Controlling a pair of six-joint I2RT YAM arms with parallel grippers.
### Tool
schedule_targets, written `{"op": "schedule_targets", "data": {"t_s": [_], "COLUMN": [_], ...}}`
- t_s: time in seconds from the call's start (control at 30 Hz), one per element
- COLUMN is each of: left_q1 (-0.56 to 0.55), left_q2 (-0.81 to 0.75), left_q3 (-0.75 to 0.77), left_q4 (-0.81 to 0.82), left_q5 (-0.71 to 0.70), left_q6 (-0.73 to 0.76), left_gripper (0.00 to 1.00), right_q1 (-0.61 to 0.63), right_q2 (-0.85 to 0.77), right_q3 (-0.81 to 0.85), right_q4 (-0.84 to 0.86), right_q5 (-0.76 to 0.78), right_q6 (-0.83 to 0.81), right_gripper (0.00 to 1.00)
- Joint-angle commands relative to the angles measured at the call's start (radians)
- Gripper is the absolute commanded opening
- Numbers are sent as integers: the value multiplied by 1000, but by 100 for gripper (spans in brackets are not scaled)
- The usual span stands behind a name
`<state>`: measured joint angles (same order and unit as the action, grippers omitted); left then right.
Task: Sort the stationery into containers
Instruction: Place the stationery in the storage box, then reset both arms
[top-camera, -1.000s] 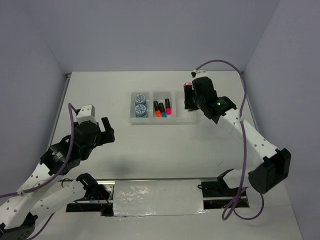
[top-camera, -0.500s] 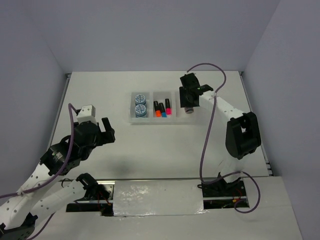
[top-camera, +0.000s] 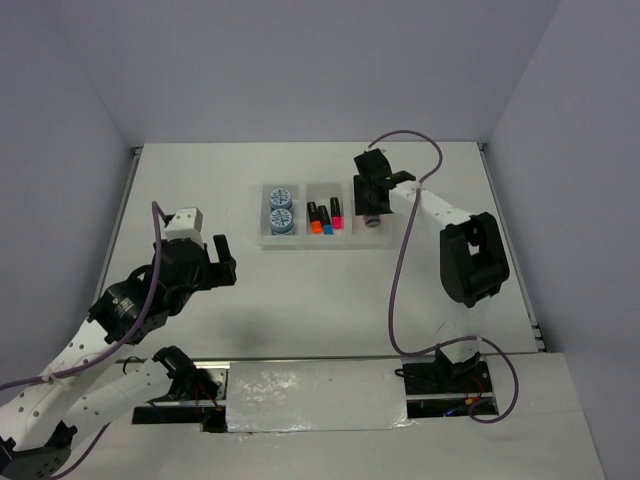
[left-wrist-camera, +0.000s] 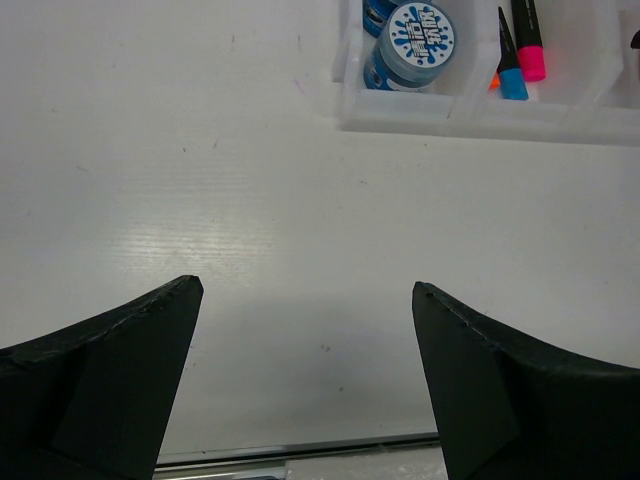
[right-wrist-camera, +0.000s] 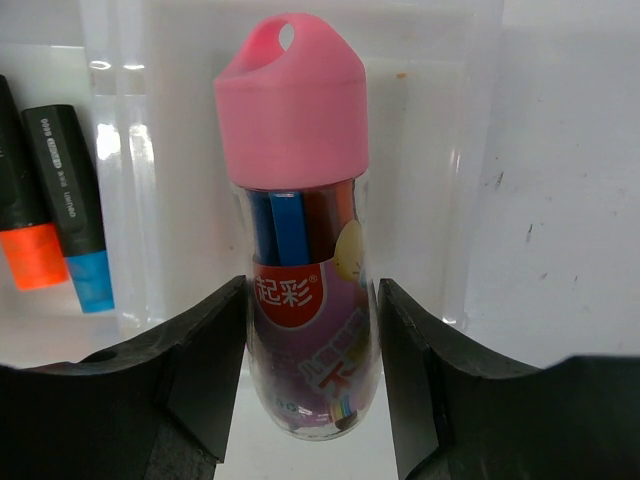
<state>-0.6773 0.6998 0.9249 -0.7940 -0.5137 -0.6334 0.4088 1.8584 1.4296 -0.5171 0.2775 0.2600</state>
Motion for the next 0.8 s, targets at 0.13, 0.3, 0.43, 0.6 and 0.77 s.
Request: {"op": "schedule_targets", "data": {"t_s": [0.13, 0.3, 0.43, 0.6, 0.77], "left_q1": [12, 18, 22, 28, 44], "left_q2": [-3, 7, 15, 27, 36], "left_q3": [2, 3, 2, 3, 12], "left_q4": [41, 42, 44, 45, 21], "left_q5": [20, 26, 26, 30, -14], "left_q6": [29, 32, 32, 34, -4], "left_gripper": [99, 99, 99, 99, 99], "right_q1": [-8, -7, -8, -8, -7], "right_q2": [27, 9, -37, -51, -230], "right_q3": [31, 46, 46, 72, 20], "right_q4": [89, 68, 52, 0, -6], "right_q5": [2, -23, -21, 11, -59], "right_q6": [-2, 5, 4, -13, 5], "right_gripper": [47, 58, 89, 90, 90]}}
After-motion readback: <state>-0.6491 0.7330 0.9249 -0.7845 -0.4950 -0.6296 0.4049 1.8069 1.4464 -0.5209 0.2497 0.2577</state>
